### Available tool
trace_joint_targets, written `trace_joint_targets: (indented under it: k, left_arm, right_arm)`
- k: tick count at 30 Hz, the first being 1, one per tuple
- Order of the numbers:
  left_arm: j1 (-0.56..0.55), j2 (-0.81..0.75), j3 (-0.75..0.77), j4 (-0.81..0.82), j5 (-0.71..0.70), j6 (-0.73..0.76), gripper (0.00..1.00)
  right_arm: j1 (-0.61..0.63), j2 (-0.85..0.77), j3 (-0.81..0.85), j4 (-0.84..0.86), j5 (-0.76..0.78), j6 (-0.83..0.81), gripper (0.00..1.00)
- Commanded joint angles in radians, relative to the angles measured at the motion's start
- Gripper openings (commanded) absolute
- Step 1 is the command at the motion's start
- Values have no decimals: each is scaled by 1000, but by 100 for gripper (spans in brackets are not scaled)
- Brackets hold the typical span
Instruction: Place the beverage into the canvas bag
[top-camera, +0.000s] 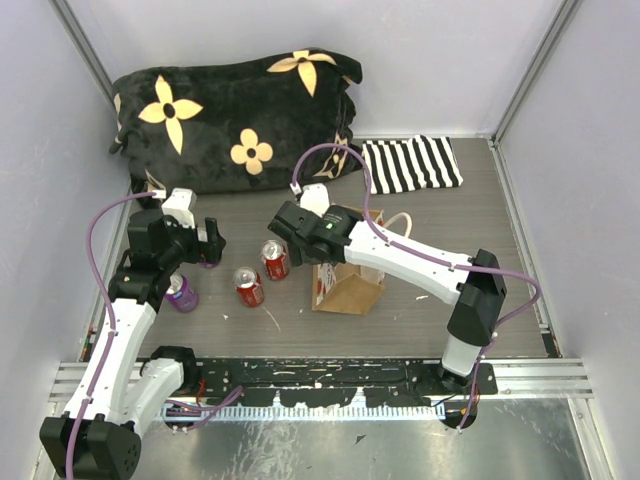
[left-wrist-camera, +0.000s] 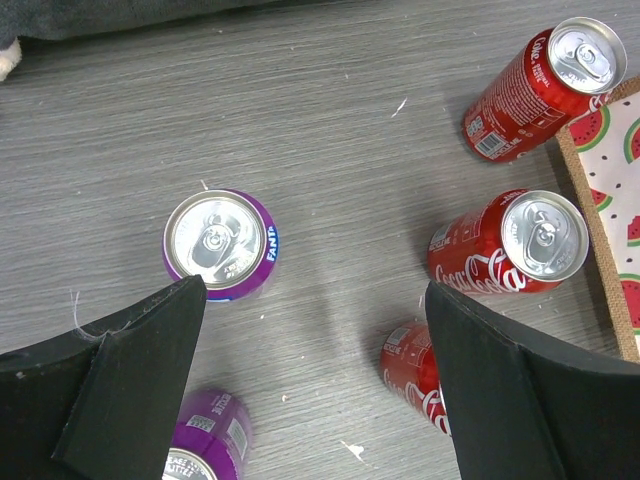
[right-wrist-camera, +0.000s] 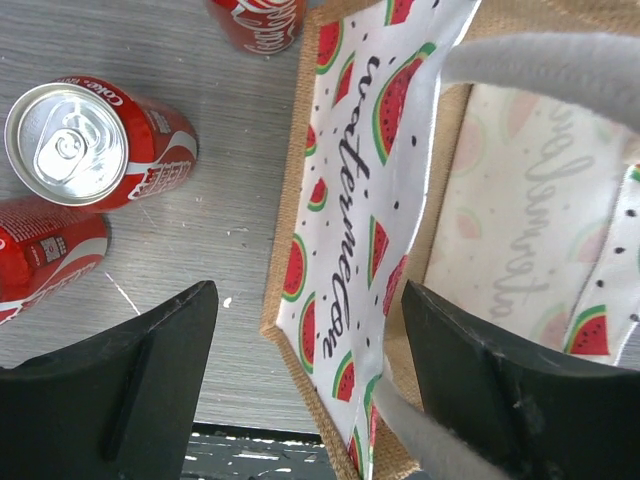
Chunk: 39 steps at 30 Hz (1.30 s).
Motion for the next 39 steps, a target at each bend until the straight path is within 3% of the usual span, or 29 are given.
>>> trace_joint_targets:
  k: [1, 13, 35, 39]
  left_arm:
    - [3, -1, 13, 19, 18, 4, 98]
    - [3, 5, 17, 24, 30, 3, 98]
    - [3, 15, 11, 34, 52, -9, 98]
    - [3, 17, 9, 34, 55, -12, 98]
  right_arm:
    - [2, -65, 57, -27, 86, 17, 82]
    - [-8, 34, -46, -5, 49, -11, 90]
    - [-11, -102, -6, 46, 61, -29, 94]
    - [-11, -80, -30, 61, 36, -41, 99]
